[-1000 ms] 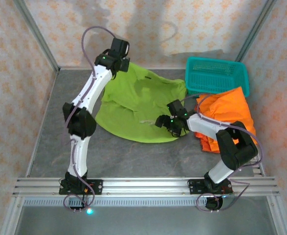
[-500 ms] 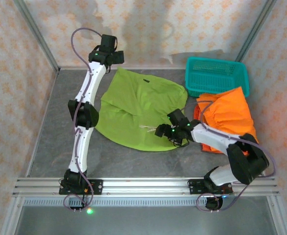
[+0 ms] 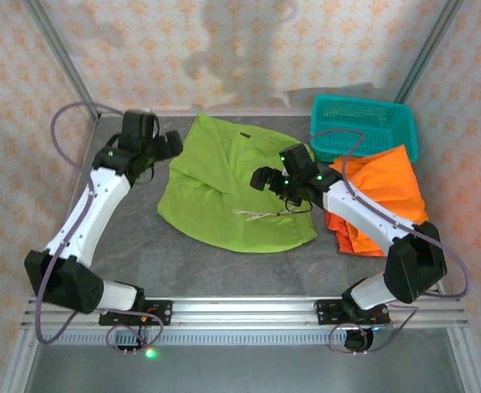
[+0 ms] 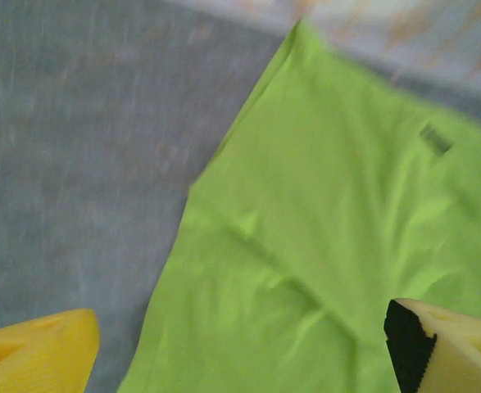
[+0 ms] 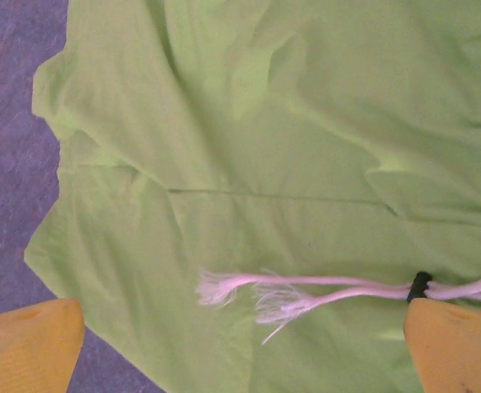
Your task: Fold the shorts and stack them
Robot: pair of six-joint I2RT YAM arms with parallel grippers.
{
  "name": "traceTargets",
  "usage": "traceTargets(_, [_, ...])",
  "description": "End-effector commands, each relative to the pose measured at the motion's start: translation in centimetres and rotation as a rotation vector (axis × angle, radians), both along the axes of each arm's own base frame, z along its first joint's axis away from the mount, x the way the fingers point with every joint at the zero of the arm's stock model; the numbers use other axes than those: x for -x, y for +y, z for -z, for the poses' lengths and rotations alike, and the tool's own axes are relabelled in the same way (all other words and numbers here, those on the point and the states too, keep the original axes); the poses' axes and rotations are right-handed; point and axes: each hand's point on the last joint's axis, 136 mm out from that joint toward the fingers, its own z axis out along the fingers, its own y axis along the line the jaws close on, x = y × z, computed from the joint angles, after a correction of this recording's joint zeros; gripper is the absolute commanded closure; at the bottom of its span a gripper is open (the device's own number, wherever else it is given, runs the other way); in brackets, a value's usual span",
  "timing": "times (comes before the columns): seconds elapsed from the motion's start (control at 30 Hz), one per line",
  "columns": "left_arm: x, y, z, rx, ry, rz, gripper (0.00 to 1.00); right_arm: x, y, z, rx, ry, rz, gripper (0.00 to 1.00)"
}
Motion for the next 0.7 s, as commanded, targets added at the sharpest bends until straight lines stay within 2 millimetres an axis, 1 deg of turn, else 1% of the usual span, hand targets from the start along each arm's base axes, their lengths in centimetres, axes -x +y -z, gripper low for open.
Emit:
traceTargets(0.0, [3.9, 0.5, 7.3, 0.031, 0.178, -0.064, 0.1, -0.6, -0.8, -0.4, 0.049, -0.016, -0.011, 0.0])
traceTargets(0.1, [5.8, -0.1, 11.1, 0.078, 0.265, -0.058, 0.11, -0.5, -0.8, 0.1, 0.045, -0.009, -0.007, 0.0])
traceTargets(0.17, [6.3, -0.1, 13.1, 0.076, 0.308, -0.059, 0.13, -0.4, -0.9, 0.6, 0.037, 0.001, -0.001, 0.0])
traceTargets(0.23, [6.2, -0.1, 14.5, 0.07, 0.333, -0.056, 0.15, -0.2, -0.8, 1.0, 0.023, 0.009, 0.004, 0.0])
traceTargets(0.33, [5.1, -0.6, 15.8, 0.072, 0.354, -0.032, 0.18, 0.2, -1.0, 1.4, 0.02, 0.017, 0.007, 0.0])
traceTargets(0.37, [4.6, -0.8, 16.1, 0.074, 0.351, -0.028, 0.2, 0.3, -1.0, 1.4, 0.024, 0.016, 0.007, 0.0])
traceTargets(0.4, [4.1, -0.9, 16.3, 0.077, 0.349, -0.023, 0.24, 0.3, -1.2, 1.4, 0.025, 0.014, 0.01, 0.0])
traceTargets(0.43, [3.7, -1.1, 16.5, 0.082, 0.346, -0.02, 0.3, 0.4, -1.3, 1.5, 0.028, 0.015, 0.012, 0.0])
traceTargets(0.47, [3.3, -1.3, 16.6, 0.088, 0.346, -0.014, 0.4, 0.5, -1.3, 1.6, 0.03, 0.016, 0.013, 0.0])
traceTargets(0.53, [2.7, -1.4, 16.6, 0.089, 0.349, -0.011, 0.62, 0.6, -1.4, 1.7, 0.032, 0.017, 0.014, 0.0])
traceTargets(0.6, [2.4, -1.2, 15.8, 0.064, 0.35, -0.006, 0.83, 0.7, -1.6, 1.8, 0.036, 0.02, 0.017, 0.0])
traceTargets(0.63, [2.3, -1.0, 15.1, 0.048, 0.344, -0.006, 0.88, 0.7, -1.6, 2.0, 0.038, 0.02, 0.018, 0.0])
traceTargets(0.67, [2.3, -0.7, 13.9, 0.03, 0.331, -0.004, 0.91, 0.8, -1.7, 2.2, 0.04, 0.023, 0.02, 0.0])
